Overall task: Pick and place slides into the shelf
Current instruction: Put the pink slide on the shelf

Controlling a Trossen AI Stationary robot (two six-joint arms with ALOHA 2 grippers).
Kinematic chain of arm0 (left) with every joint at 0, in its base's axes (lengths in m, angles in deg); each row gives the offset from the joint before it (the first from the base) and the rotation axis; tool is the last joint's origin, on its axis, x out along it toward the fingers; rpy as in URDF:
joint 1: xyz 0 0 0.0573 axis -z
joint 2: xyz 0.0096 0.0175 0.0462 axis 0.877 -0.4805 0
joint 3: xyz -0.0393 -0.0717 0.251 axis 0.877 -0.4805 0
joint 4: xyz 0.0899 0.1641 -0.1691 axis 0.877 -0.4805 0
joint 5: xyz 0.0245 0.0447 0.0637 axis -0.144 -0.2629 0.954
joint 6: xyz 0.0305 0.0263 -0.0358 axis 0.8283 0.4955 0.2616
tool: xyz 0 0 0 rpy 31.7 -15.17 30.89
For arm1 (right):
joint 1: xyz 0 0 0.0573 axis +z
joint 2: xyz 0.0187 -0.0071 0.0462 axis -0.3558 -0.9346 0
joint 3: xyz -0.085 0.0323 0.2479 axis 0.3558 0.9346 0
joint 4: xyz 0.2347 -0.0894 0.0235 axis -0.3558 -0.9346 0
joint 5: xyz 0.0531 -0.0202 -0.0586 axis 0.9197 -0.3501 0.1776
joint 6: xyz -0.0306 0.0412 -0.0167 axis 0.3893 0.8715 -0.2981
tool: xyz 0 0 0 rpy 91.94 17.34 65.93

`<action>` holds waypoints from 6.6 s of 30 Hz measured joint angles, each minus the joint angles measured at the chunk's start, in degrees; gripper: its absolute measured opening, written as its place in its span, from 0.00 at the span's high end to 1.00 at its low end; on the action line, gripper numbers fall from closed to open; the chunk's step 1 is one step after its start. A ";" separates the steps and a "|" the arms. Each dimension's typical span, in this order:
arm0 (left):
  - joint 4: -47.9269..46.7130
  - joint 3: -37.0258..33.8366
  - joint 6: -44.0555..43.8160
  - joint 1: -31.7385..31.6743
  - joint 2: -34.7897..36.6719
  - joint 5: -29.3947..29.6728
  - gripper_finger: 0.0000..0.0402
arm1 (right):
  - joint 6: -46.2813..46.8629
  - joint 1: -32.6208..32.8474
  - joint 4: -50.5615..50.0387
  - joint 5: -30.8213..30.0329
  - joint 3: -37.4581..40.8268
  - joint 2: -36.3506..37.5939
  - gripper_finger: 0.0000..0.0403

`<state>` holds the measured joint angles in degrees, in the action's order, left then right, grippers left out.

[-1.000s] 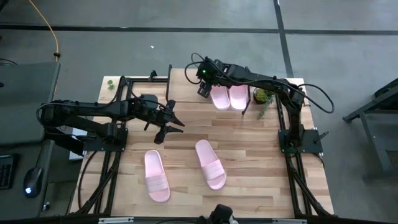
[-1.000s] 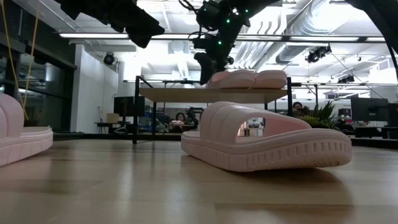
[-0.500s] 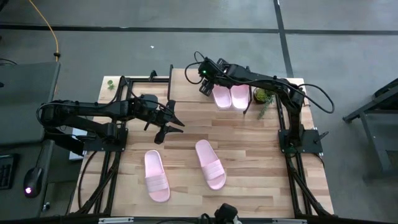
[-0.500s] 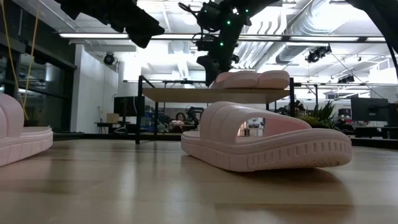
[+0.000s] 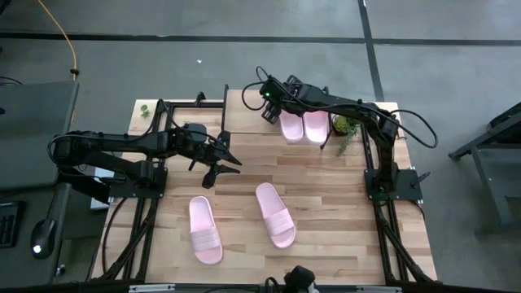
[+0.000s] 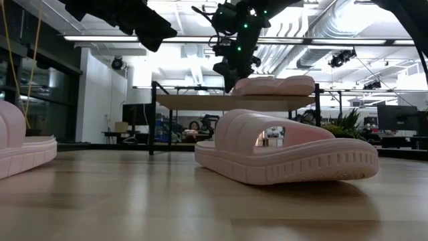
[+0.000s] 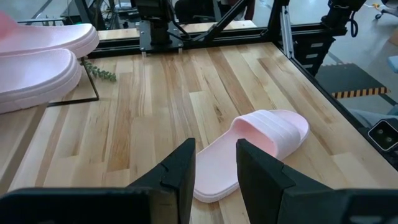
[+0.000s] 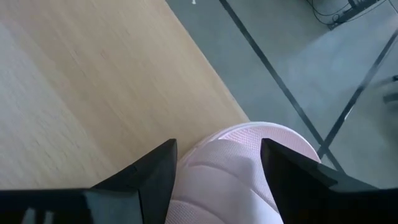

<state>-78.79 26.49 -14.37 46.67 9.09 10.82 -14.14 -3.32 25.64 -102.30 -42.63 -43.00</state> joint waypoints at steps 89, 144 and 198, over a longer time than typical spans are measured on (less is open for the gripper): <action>-13.63 -2.89 -13.47 0.00 22.13 5.85 0.75 | 36.04 62.17 -15.39 -16.61 0.00 -7.90 0.45; -12.27 -2.89 -13.44 0.01 22.13 5.81 0.75 | 51.89 66.53 -25.25 -20.65 -0.02 -20.92 0.45; -12.16 -2.89 -13.44 0.01 22.11 5.80 0.75 | 53.51 65.66 -25.20 -22.32 -0.13 -24.72 0.99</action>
<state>-90.94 23.60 -27.82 46.68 31.20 16.62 39.37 62.34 0.44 -124.62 -42.77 -67.72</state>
